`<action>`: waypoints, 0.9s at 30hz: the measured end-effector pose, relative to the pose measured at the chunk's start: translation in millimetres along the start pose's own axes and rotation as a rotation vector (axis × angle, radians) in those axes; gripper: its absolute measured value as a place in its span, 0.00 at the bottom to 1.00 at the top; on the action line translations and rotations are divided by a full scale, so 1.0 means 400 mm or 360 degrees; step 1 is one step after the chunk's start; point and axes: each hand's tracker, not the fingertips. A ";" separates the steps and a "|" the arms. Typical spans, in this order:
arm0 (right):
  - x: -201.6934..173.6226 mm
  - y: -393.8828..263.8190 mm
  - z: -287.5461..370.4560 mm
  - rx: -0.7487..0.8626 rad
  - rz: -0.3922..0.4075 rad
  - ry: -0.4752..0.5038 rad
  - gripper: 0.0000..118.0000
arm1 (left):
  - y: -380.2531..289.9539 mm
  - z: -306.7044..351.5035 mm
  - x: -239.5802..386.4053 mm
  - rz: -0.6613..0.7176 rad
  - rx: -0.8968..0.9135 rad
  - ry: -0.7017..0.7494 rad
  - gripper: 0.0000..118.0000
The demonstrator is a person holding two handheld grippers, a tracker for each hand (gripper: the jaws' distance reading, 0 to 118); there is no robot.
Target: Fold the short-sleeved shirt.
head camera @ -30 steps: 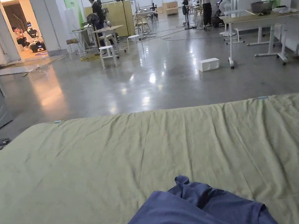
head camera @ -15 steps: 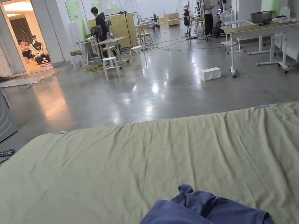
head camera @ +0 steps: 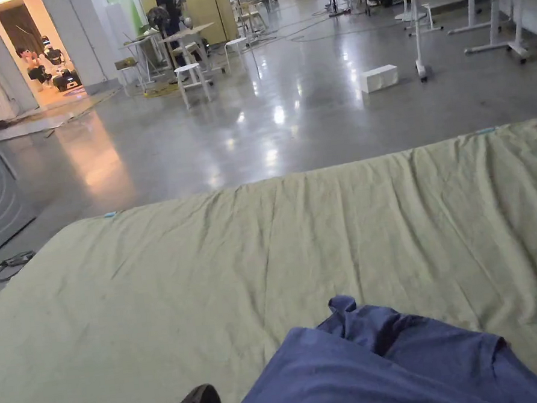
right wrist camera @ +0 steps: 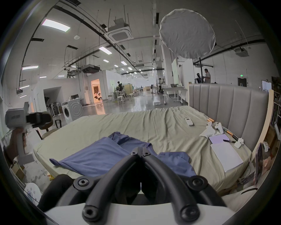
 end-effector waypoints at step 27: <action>0.203 -0.142 -0.155 -0.0489 -0.0443 -0.0309 0.00 | -0.201 -1.047 -0.133 -0.0052 -0.1121 0.0166 0.53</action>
